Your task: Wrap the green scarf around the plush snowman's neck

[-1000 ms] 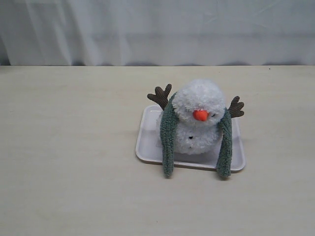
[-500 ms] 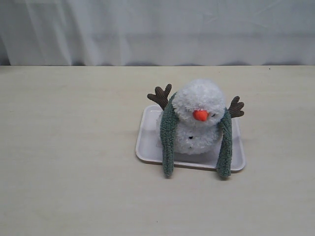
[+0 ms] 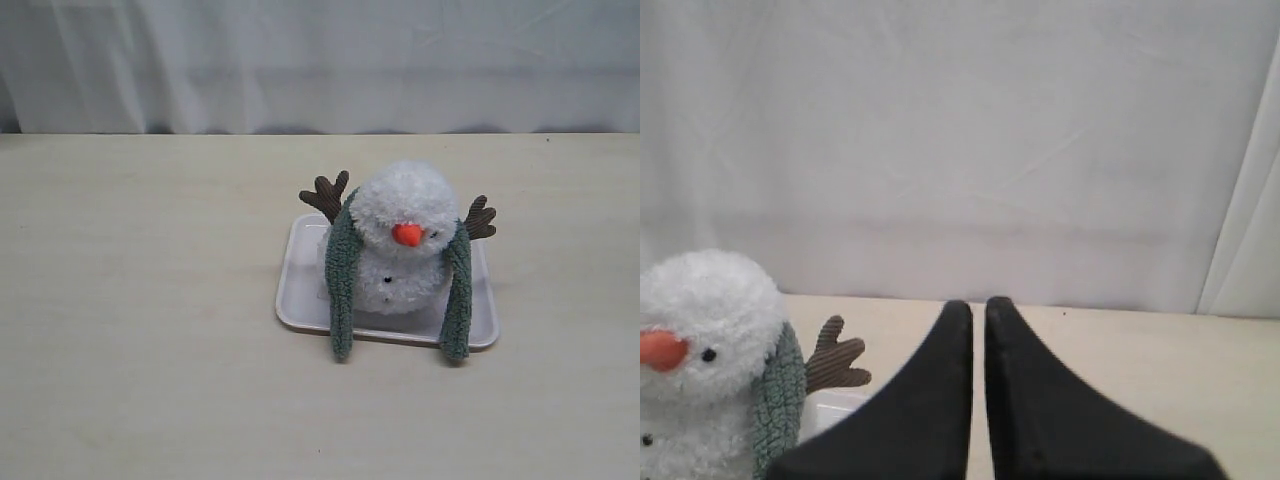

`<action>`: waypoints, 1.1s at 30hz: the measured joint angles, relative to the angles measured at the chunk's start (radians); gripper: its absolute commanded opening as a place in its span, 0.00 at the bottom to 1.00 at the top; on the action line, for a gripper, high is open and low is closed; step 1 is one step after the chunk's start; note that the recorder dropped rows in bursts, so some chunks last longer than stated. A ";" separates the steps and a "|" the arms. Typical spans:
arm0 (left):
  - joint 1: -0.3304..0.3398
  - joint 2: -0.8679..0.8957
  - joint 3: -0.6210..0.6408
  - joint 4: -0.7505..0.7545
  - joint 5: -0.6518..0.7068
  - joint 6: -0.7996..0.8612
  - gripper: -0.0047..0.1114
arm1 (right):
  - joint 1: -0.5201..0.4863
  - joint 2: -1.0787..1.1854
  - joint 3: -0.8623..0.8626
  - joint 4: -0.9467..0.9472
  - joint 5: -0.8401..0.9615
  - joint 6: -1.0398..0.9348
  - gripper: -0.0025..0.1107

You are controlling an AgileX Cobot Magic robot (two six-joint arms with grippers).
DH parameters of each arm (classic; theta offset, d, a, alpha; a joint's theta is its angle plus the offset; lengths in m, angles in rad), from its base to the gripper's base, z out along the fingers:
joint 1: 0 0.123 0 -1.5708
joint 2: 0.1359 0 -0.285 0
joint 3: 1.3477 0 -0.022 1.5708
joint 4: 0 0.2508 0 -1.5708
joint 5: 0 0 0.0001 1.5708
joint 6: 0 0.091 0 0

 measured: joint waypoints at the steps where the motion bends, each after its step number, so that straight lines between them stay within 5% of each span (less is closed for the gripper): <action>1: 0.000 0.000 0.000 0.000 0.000 0.000 0.04 | -0.003 0.000 0.000 0.000 0.019 0.005 0.06; 9: 0.000 0.000 0.000 0.000 0.000 0.000 0.04 | -0.022 0.000 0.000 -0.107 0.168 0.143 0.06; 33: 0.000 0.000 0.000 0.000 0.000 0.000 0.04 | -0.022 0.000 0.000 -0.091 0.322 0.125 0.06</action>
